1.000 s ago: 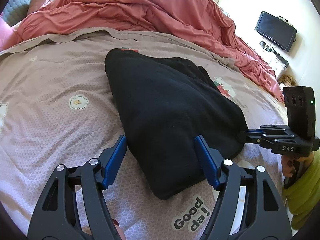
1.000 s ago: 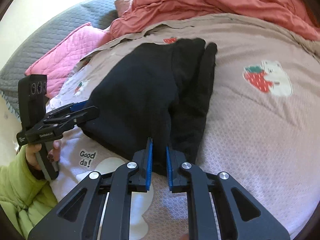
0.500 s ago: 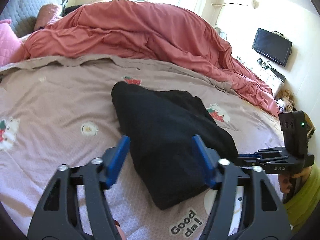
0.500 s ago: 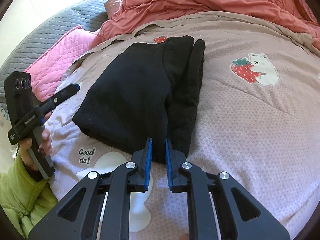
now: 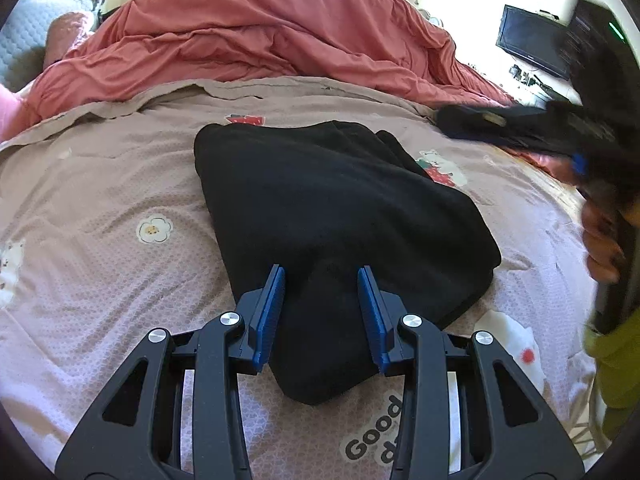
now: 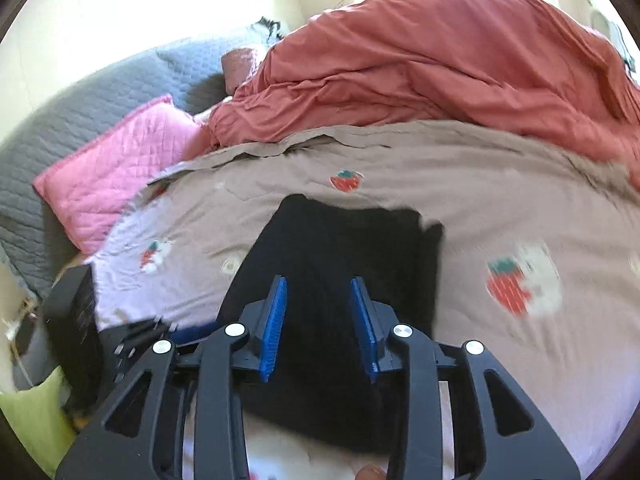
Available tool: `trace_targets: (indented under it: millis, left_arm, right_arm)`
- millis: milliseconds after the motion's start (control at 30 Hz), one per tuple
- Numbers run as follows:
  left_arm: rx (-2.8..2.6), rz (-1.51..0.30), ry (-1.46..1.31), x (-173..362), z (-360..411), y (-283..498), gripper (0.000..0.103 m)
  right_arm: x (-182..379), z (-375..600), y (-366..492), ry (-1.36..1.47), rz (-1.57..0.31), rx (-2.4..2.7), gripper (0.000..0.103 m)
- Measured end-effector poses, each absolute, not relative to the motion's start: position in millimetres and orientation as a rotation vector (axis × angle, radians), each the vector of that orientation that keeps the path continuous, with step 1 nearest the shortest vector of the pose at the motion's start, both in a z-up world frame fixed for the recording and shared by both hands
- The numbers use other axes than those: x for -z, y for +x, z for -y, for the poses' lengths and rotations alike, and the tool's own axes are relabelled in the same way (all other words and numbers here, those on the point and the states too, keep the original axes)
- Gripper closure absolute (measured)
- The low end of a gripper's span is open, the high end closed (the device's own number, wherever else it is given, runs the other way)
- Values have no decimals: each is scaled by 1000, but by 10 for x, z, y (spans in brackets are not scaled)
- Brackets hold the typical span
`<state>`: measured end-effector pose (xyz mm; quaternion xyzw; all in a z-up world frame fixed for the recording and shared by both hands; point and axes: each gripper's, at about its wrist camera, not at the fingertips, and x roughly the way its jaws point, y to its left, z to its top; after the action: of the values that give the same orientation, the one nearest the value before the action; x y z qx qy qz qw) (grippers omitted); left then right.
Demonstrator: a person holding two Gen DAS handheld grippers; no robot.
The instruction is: Fold small clothes
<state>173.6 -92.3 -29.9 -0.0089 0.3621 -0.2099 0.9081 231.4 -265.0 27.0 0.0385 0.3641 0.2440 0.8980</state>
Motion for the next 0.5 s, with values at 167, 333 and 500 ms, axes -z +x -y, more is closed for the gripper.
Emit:
trace_targets:
  millis: [167, 333, 500]
  left_arm:
    - [436, -748, -17, 317, 944, 1723, 73]
    - [444, -752, -35, 311, 936, 1712, 73]
    - [465, -756, -35, 311, 956, 1708, 73]
  right_arm:
    - [-119, 2411, 2801, 99, -837, -455, 71]
    - [207, 2300, 3124, 10, -927, -370, 74]
    - [473, 2505, 3193, 17, -953, -303, 103]
